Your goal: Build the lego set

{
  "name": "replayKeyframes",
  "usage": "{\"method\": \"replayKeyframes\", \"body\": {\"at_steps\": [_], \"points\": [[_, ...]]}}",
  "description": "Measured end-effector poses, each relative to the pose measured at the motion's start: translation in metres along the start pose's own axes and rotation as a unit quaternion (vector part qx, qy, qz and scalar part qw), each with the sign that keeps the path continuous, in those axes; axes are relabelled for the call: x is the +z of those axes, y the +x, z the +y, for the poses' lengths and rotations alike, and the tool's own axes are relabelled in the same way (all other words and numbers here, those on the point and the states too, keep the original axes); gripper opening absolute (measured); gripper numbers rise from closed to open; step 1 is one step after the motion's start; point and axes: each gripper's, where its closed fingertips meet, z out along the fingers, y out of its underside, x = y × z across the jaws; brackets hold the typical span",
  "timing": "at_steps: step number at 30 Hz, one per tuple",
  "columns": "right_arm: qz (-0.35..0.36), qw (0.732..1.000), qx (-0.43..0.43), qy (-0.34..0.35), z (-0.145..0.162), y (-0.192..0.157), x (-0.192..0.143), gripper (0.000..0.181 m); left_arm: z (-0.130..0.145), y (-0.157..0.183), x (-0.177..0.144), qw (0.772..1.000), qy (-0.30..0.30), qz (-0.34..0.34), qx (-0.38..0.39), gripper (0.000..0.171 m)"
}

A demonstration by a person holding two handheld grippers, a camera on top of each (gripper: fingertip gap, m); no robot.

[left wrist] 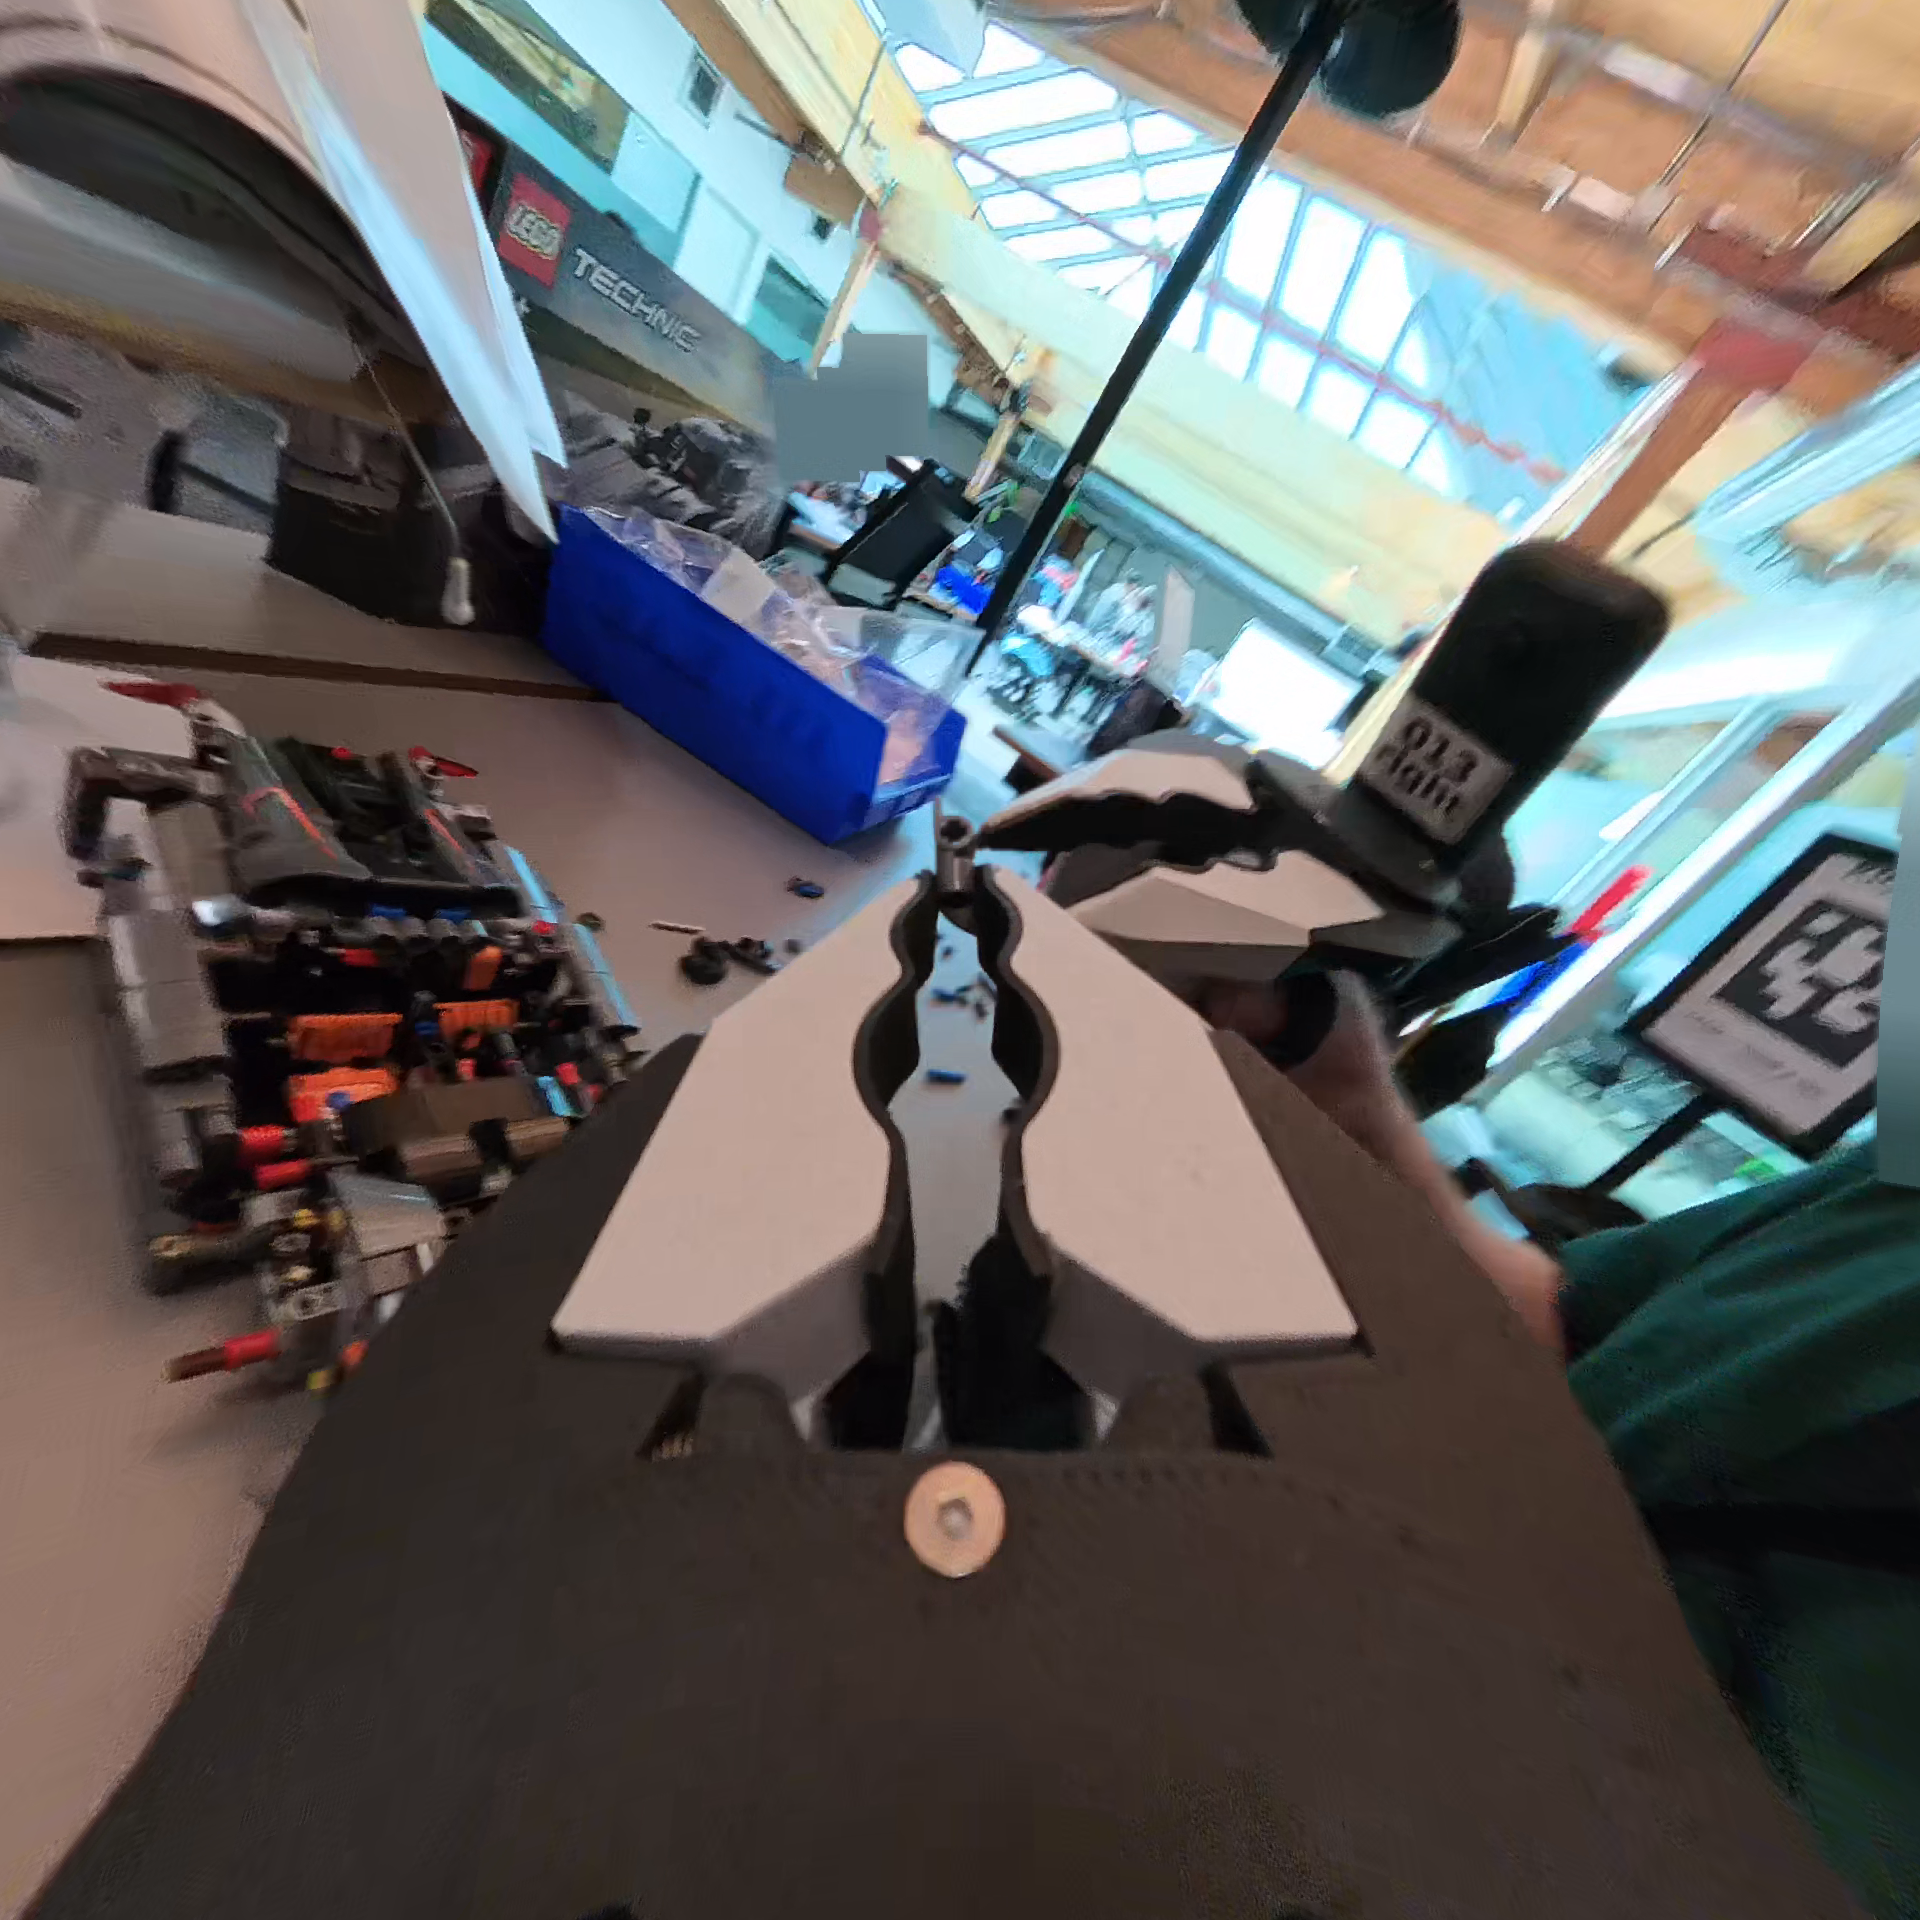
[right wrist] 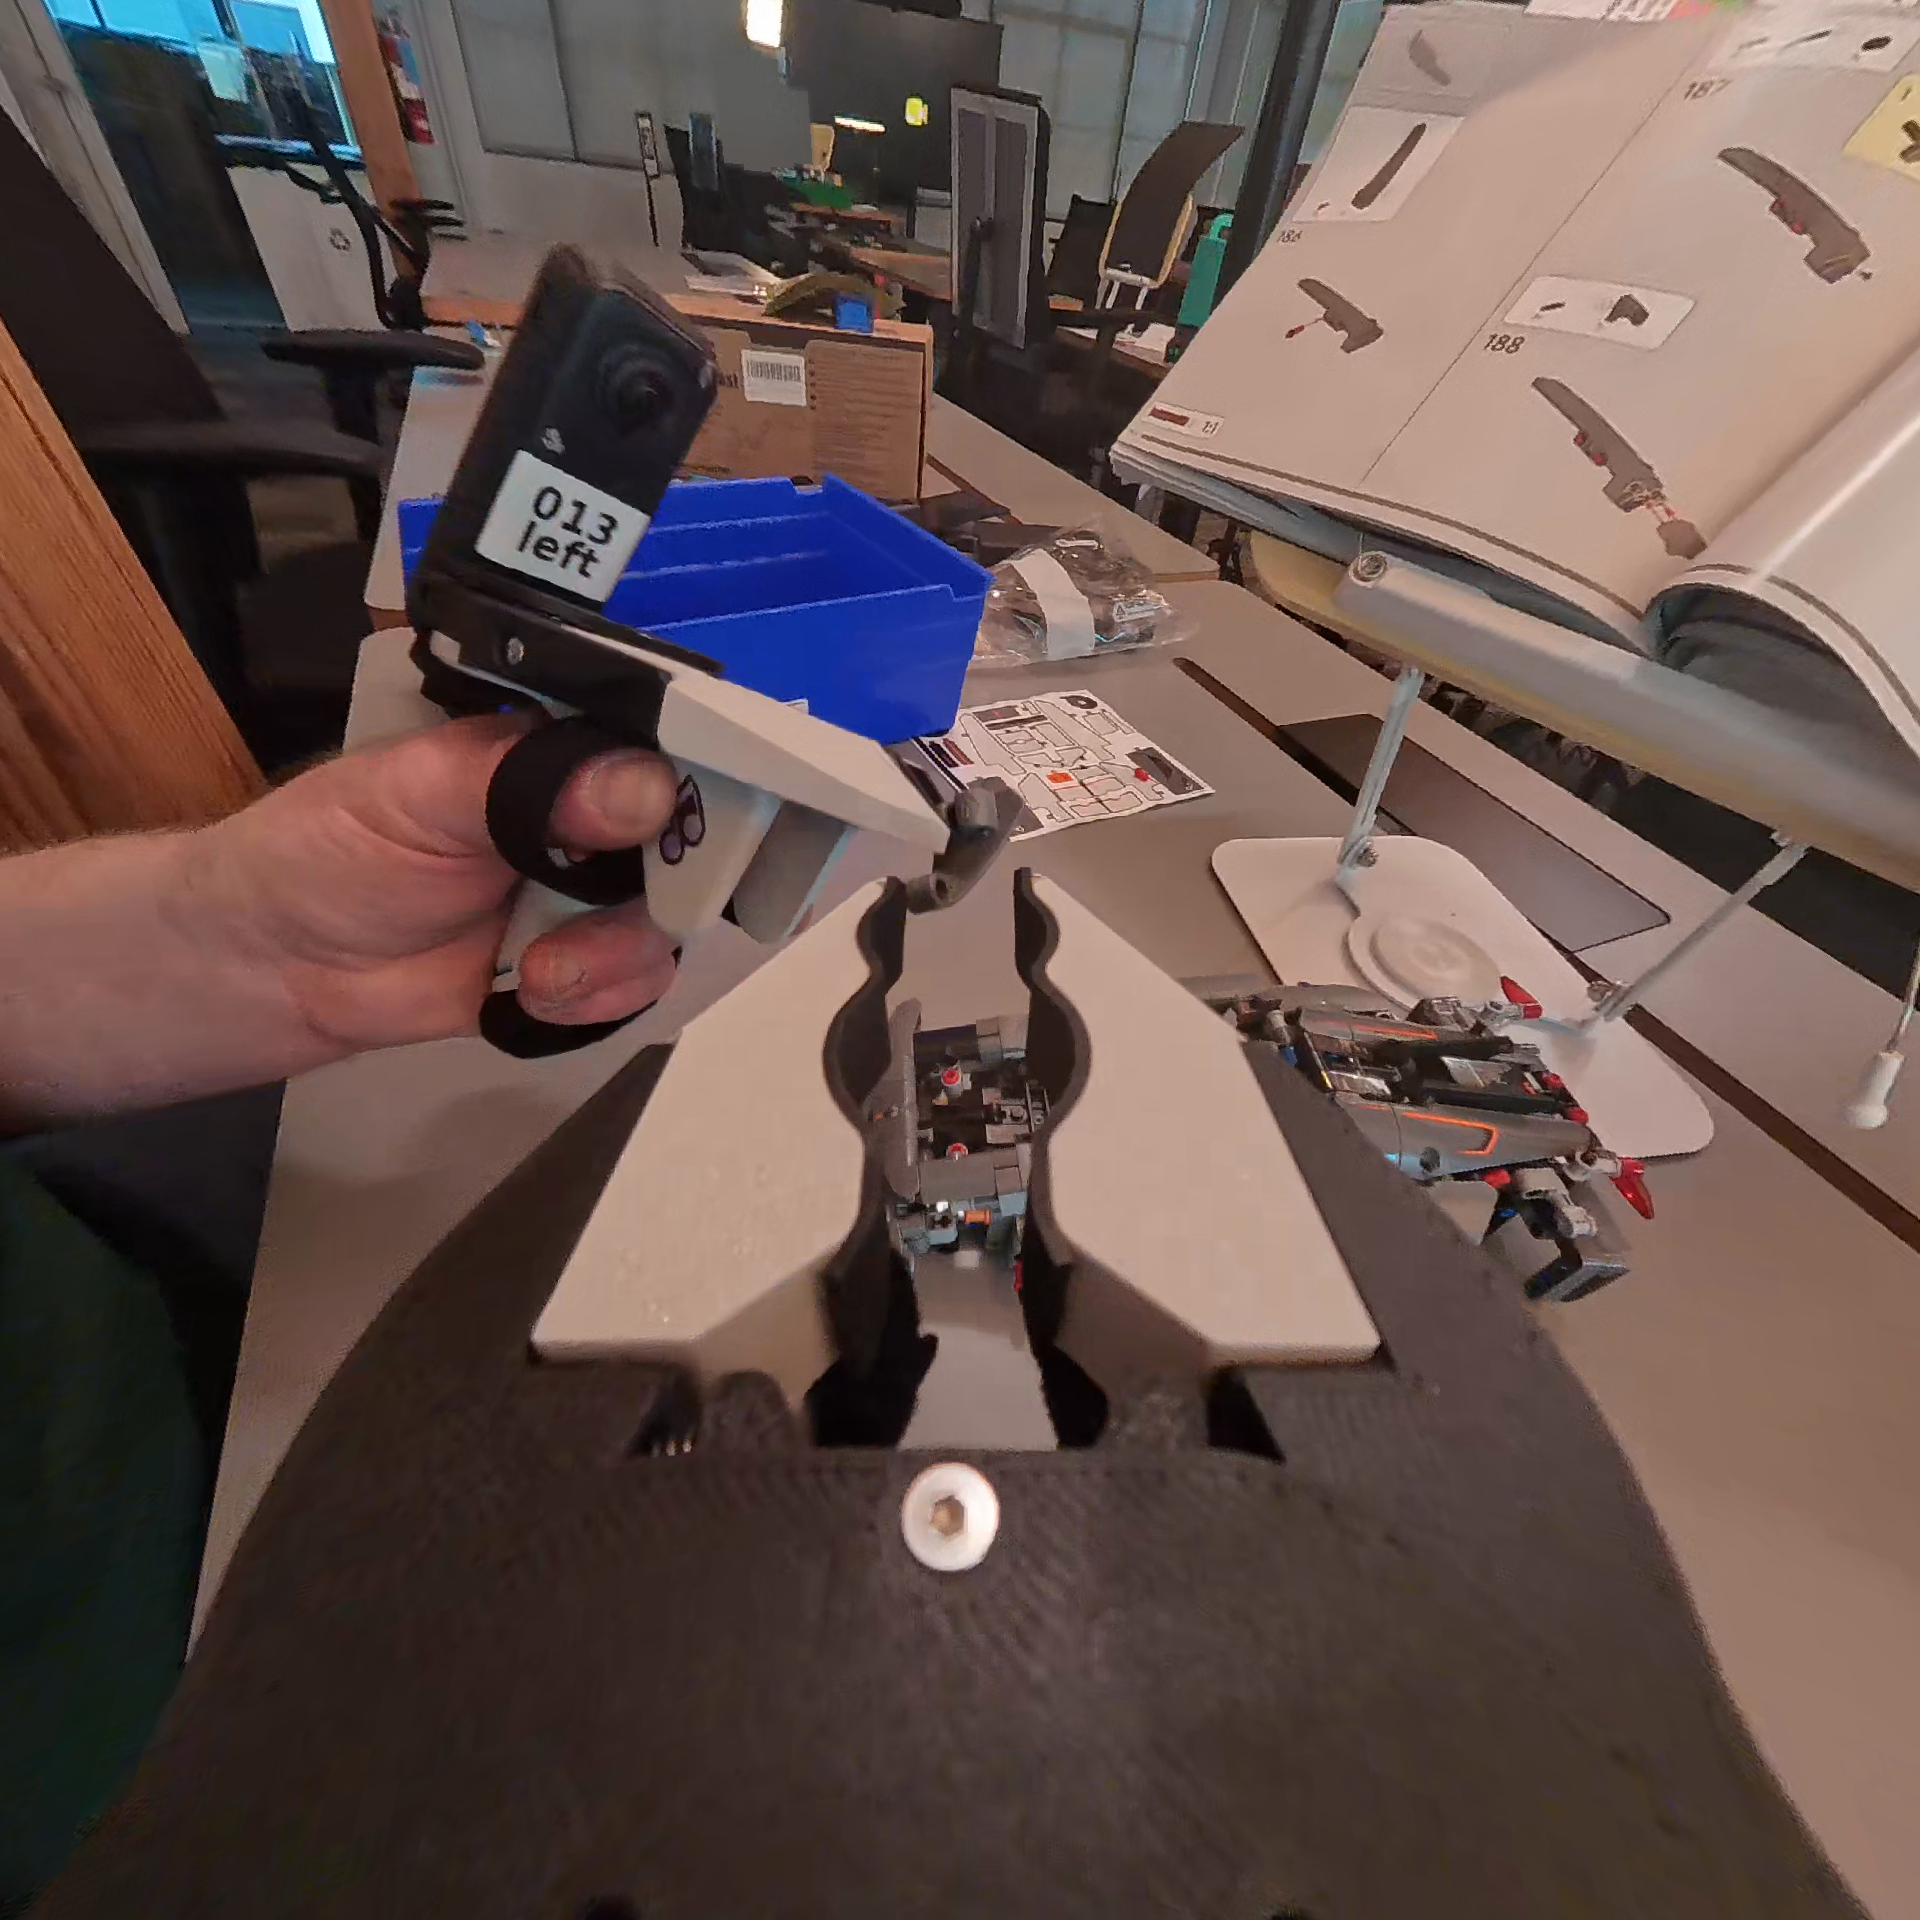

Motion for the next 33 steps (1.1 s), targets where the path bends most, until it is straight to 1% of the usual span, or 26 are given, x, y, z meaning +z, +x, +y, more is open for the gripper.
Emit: {"method": "replayKeyframes", "body": {"at_steps": [2,4,7,9,12,13,15,17,18,21,23,25,31,33], "points": [[-0.011,1.0,0.014,0.005,-0.001,0.0,0.0,0.02,0.002,-0.001,0.0,0.997,-0.022,-0.039,0.068,0.005],[-0.022,0.999,0.029,0.006,0.002,0.002,0.0,0.022,0.002,-0.003,0.0,0.985,-0.043,-0.084,0.144,0.005],[-0.049,0.996,0.072,0.024,-0.001,0.001,-0.003,0.022,0.002,-0.007,-0.002,0.952,-0.076,-0.144,0.259,0.005],[-0.063,0.992,0.104,0.027,0.001,0.003,-0.004,0.023,0.001,-0.008,-0.003,0.923,-0.095,-0.172,0.332,0.005],[-0.103,0.98,0.163,0.048,-0.002,0.002,-0.005,0.021,0.004,-0.003,0.0,0.885,-0.118,-0.18,0.412,0.005],[-0.112,0.978,0.169,0.053,-0.003,0.002,-0.006,0.019,0.005,-0.001,0.002,0.872,-0.125,-0.176,0.439,0.005],[-0.1,0.982,0.151,0.049,-0.002,0.006,-0.007,0.017,0.009,0.001,0.002,0.844,-0.145,-0.176,0.486,0.005],[-0.096,0.988,0.113,0.041,-0.002,0.007,-0.009,0.011,0.015,0.007,0.004,0.825,-0.165,-0.153,0.518,0.005],[-0.096,0.991,0.089,0.031,-0.002,0.006,-0.009,0.01,0.016,0.006,0.004,0.815,-0.173,-0.155,0.531,0.005],[-0.112,0.994,0.006,-0.007,0.001,-0.005,-0.01,0.005,0.02,0.009,0.004,0.804,-0.193,-0.135,0.547,0.004],[-0.114,0.993,-0.022,-0.033,0.004,-0.006,-0.01,0.004,0.022,0.007,0.004,0.798,-0.207,-0.127,0.552,0.004],[-0.115,0.991,-0.053,-0.044,0.006,-0.007,-0.011,0.003,0.023,0.007,0.003,0.795,-0.213,-0.121,0.555,0.005],[-0.12,0.982,-0.129,-0.07,0.013,-0.01,-0.015,0.003,0.03,0.012,0.003,0.799,-0.229,-0.093,0.548,0.005],[-0.122,0.978,-0.151,-0.072,0.013,-0.012,-0.017,0.001,0.031,0.015,0.003,0.804,-0.231,-0.081,0.541,0.005]]}}
